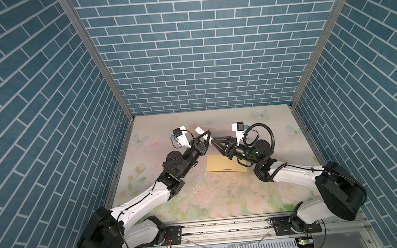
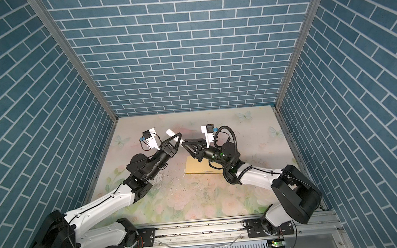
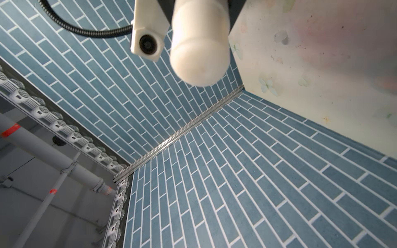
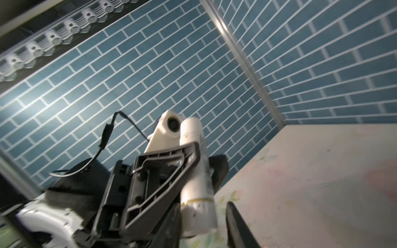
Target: Place the letter into the envelope and seal it
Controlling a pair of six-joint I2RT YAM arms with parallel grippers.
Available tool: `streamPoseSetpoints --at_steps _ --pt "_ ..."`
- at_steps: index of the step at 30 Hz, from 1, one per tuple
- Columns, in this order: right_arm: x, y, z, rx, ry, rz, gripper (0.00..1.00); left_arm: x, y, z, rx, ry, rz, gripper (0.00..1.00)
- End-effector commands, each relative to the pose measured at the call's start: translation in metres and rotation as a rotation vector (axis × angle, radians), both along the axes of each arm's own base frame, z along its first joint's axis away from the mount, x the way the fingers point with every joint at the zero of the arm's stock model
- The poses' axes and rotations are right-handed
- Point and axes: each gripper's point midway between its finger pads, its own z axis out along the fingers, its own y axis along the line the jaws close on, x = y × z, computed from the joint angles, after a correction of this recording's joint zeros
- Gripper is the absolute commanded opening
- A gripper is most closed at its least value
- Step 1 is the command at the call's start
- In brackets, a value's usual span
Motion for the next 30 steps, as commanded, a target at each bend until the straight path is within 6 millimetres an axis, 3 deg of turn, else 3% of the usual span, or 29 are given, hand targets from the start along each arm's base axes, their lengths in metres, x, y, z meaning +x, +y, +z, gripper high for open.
streamPoseSetpoints --at_steps 1,5,8,13,19,30 --pt "0.007 -0.027 0.016 -0.164 -0.333 -0.265 0.53 -0.003 -0.004 0.001 0.038 0.024 -0.018 0.00" --pt "-0.010 -0.030 0.007 -0.398 -0.646 -0.421 0.59 -0.001 -0.002 -0.005 0.052 0.059 -0.007 0.00" --pt "-0.023 -0.020 -0.010 -0.589 -0.873 -0.480 0.63 -0.001 -0.002 -0.006 0.059 0.075 -0.009 0.00" --pt "-0.032 -0.006 -0.024 -0.727 -1.061 -0.561 0.63 -0.001 -0.003 -0.007 0.063 0.085 -0.009 0.00" --pt "-0.033 0.008 -0.022 -0.750 -1.148 -0.669 0.57 0.000 -0.003 -0.009 0.064 0.094 -0.010 0.00" --pt "-0.018 0.019 -0.020 -0.768 -1.117 -0.753 0.37 -0.001 -0.003 -0.008 0.060 0.096 -0.013 0.00"
